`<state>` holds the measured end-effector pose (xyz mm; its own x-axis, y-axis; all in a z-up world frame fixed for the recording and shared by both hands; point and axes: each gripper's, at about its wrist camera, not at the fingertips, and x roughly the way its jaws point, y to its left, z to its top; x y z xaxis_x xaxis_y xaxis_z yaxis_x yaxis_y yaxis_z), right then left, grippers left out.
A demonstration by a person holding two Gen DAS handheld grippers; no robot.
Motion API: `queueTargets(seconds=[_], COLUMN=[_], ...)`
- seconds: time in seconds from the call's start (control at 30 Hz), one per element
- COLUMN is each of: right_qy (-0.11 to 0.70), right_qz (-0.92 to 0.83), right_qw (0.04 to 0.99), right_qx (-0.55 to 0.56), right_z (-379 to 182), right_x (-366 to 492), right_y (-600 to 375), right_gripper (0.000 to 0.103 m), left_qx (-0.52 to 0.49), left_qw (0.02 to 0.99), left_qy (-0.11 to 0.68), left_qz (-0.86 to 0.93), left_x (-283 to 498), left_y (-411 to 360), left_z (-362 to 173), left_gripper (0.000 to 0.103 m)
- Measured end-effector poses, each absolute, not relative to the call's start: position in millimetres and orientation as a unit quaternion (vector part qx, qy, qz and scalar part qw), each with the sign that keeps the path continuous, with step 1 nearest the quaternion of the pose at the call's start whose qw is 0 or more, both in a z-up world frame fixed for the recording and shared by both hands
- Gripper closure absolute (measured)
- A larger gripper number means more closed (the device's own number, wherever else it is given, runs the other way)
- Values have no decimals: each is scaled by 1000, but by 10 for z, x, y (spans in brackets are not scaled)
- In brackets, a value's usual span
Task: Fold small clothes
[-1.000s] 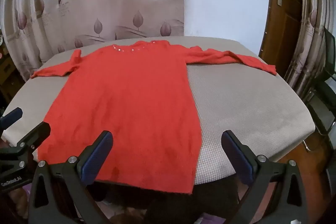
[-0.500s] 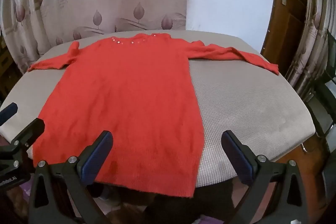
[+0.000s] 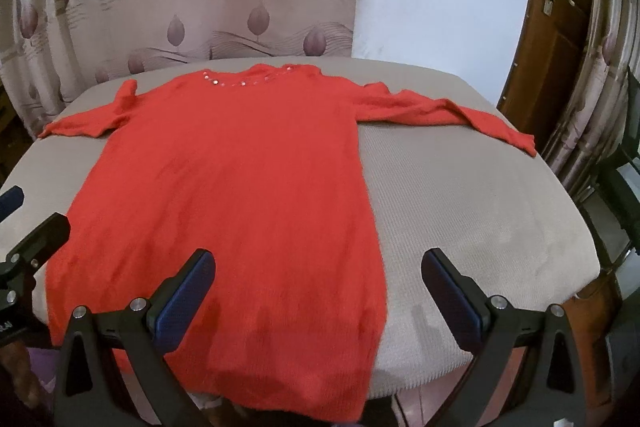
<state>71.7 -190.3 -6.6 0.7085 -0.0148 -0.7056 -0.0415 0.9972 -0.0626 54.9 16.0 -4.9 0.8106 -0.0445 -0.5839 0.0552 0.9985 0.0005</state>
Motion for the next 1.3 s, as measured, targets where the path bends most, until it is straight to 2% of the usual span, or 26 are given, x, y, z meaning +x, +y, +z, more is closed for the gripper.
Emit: queueTargets(seconds=[0.63, 1.3], right_qy=[387, 403], right_qz=[-2, 13], right_qw=[921, 914], right_qx=[-43, -41], right_z=[-52, -199], right_x=[1213, 1705], right_y=[-2005, -2100], right_gripper=[1, 1], left_qx=[14, 17], left_qw=[948, 939], left_qy=[315, 344], left_qz=[-26, -5], left_x=[1062, 1612], left_y=[60, 76], left_z=[-94, -414], left_gripper=[0, 0])
